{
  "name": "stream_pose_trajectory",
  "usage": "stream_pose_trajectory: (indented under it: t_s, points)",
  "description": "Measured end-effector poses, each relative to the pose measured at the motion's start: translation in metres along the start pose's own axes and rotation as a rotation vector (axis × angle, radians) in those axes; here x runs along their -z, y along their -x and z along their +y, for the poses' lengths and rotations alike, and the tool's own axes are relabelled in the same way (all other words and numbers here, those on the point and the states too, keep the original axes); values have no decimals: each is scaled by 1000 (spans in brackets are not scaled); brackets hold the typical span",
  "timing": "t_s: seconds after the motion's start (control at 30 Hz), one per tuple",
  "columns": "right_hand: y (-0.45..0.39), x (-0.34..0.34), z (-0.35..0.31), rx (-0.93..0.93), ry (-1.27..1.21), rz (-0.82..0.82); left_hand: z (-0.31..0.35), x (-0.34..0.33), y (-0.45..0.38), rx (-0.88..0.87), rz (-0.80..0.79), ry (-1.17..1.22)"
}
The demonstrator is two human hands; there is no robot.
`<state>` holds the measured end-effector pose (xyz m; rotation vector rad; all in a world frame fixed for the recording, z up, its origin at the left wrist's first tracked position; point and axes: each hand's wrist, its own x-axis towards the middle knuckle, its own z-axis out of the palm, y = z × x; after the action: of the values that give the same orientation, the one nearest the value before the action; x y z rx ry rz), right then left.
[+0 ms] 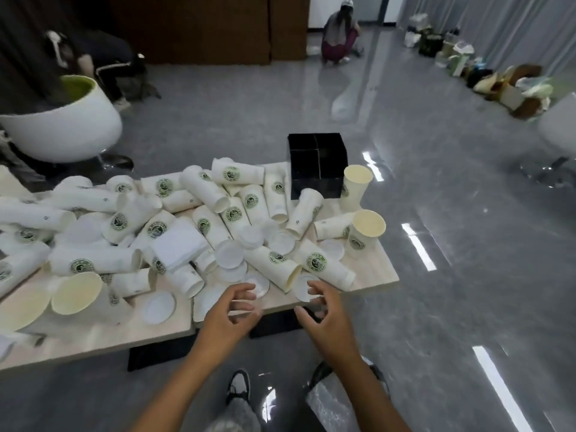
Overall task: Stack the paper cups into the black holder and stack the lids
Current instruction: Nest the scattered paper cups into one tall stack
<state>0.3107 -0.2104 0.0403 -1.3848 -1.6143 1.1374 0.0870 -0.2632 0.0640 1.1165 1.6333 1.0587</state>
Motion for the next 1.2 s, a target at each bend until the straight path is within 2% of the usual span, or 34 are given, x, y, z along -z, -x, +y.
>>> stream_pose_trajectory:
  t_s: [0.4,0.7,1.0,1.2]
  points:
    - [-92,-120,-65,125,99,-206,-14,148,-44,44,227,107]
    - [-148,-190,-76,113,122,-277,-41,189,-81,94,345,123]
    - [-248,-240,-68,452,373,-664,-32,199,-96,93,498,34]
    - [-275,-263,-63,576,642,-946,-31,200,-94,98,557,-37]
